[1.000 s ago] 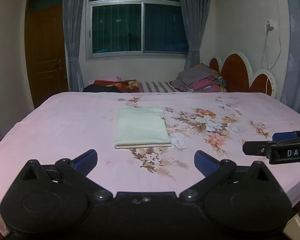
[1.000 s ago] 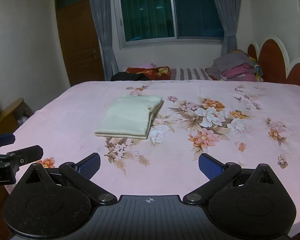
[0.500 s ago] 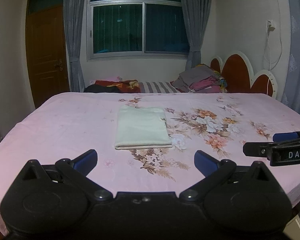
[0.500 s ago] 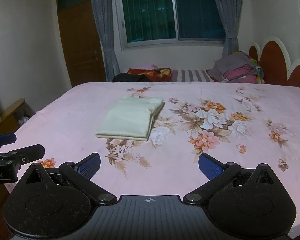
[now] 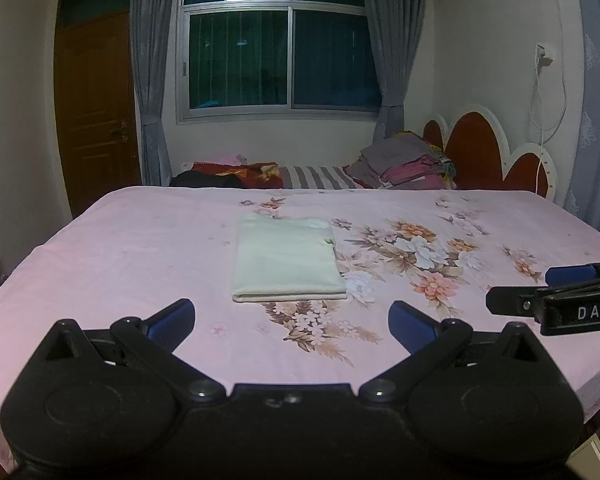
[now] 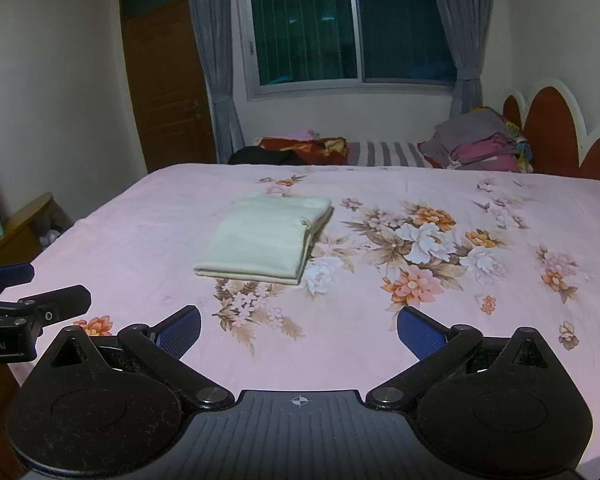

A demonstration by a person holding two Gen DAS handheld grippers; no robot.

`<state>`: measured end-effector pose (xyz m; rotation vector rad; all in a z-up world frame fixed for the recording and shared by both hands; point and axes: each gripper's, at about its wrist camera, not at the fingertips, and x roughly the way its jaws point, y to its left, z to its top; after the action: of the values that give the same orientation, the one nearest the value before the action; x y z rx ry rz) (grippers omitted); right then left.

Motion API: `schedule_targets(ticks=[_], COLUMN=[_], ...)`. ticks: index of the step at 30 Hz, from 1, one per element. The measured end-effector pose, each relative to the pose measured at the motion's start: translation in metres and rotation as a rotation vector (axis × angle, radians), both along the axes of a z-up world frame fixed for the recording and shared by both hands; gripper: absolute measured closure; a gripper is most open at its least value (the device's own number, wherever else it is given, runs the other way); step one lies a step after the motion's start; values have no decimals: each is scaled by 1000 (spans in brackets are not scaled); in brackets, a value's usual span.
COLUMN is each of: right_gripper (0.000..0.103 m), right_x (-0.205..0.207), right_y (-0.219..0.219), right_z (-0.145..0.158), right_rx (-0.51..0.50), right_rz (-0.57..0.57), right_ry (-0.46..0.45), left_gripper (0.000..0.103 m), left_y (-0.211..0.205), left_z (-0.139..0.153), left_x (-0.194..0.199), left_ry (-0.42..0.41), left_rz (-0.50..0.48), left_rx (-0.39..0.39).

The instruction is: Fold small clothes

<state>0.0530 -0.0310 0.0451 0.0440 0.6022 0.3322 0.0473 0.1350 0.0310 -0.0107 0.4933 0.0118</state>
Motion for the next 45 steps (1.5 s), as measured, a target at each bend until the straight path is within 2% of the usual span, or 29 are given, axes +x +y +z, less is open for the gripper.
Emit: schedule_targets(ticks=[40,45], right_gripper=[0,0], right_x=[2,2], right_y=[-1,0], right_z=[0,0], right_rx=[-3,-3], right_rz=[13,14], right_ry=[-2,-1], left_gripper=[0,1], left_y=[2,5], left_z=[1,0], left_x=[3,0], left_ry=[2,-11], left_rz=[7,11], left_rx=[-6,-29])
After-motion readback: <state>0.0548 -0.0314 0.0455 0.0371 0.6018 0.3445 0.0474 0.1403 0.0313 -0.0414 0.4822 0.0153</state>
